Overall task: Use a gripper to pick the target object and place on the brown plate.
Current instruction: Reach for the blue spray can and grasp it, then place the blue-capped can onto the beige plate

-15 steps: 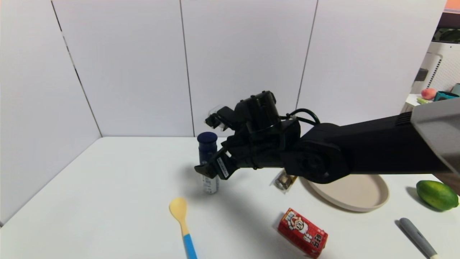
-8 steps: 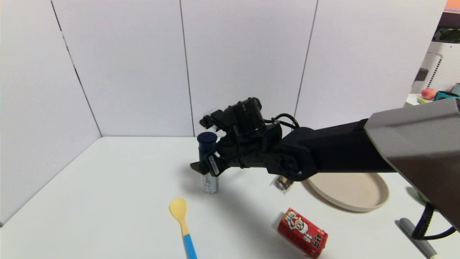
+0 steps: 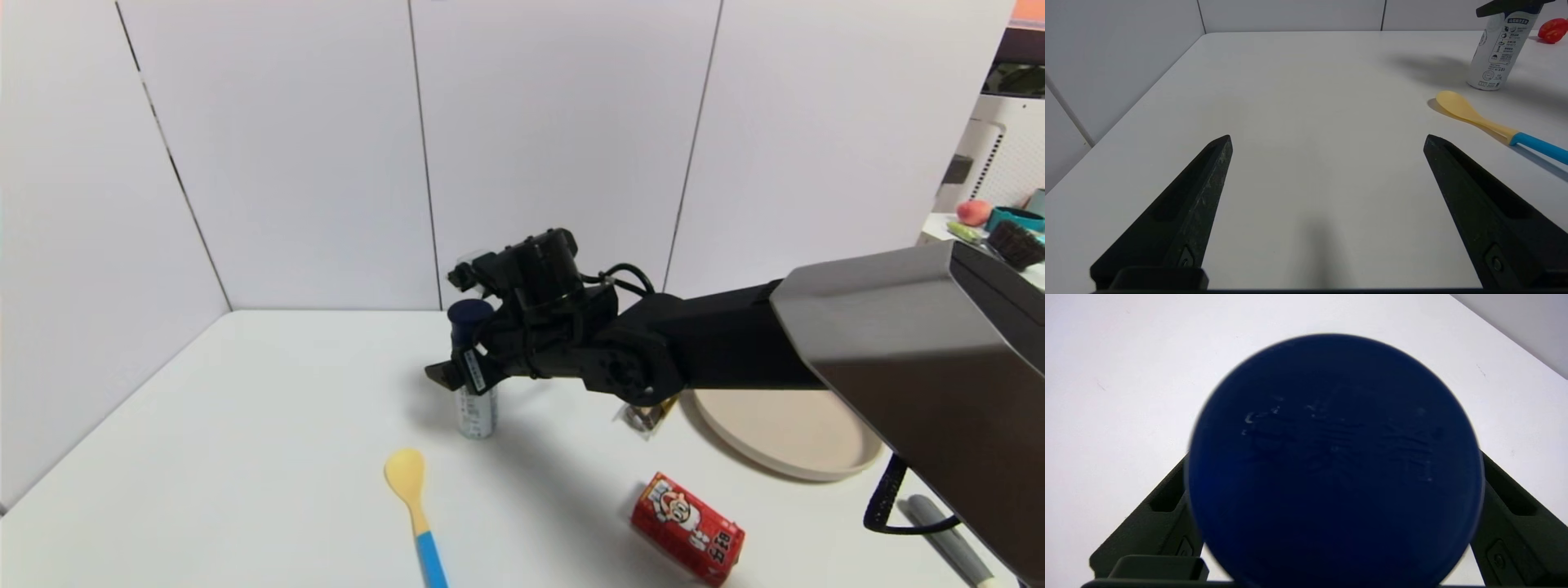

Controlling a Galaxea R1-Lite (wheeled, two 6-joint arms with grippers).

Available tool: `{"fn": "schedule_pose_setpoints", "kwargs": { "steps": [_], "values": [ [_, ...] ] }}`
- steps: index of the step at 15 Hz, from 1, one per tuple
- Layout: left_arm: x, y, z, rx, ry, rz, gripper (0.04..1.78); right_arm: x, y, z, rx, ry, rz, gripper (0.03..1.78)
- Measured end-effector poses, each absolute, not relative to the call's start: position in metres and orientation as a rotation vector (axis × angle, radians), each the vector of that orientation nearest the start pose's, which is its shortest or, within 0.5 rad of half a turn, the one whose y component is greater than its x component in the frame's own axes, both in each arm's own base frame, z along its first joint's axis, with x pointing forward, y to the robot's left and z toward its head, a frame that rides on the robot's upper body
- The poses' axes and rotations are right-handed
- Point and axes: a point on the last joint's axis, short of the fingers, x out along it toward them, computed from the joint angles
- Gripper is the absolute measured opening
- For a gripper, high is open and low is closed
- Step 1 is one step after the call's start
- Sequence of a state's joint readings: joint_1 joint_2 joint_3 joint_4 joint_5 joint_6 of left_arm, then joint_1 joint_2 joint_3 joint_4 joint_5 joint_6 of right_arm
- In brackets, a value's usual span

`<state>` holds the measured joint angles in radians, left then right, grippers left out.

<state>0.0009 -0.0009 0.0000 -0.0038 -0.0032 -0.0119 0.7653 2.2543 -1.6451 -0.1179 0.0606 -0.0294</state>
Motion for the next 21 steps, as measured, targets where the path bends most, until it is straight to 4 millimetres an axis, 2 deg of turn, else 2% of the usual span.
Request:
{"fn": "schedule_pose_setpoints", "kwargs": {
  "steps": [1,5,8,15,18,21],
  "values": [
    [-0.023,0.000,0.076,-0.012,-0.005,-0.002,1.69,0.336,0.323,0.146,-0.202,0.464,0.814,1.69],
    [-0.023,0.000,0.076,-0.011,-0.005,-0.003,1.69,0.339,0.320,0.145,-0.200,0.467,0.806,1.10],
    [-0.023,0.000,0.076,-0.012,-0.005,-0.002,1.69,0.342,0.317,0.145,-0.198,0.472,0.798,0.80],
    [-0.023,0.000,0.076,-0.012,-0.005,-0.002,1.69,0.339,0.304,0.151,-0.196,0.485,0.785,0.78],
    [-0.023,0.000,0.076,-0.012,-0.005,-0.002,1.69,0.331,0.289,0.167,-0.189,0.476,0.774,0.78],
    [-0.023,0.000,0.076,-0.011,-0.005,-0.002,1.69,0.324,0.260,0.194,-0.167,0.440,0.737,0.78]
  ]
}}
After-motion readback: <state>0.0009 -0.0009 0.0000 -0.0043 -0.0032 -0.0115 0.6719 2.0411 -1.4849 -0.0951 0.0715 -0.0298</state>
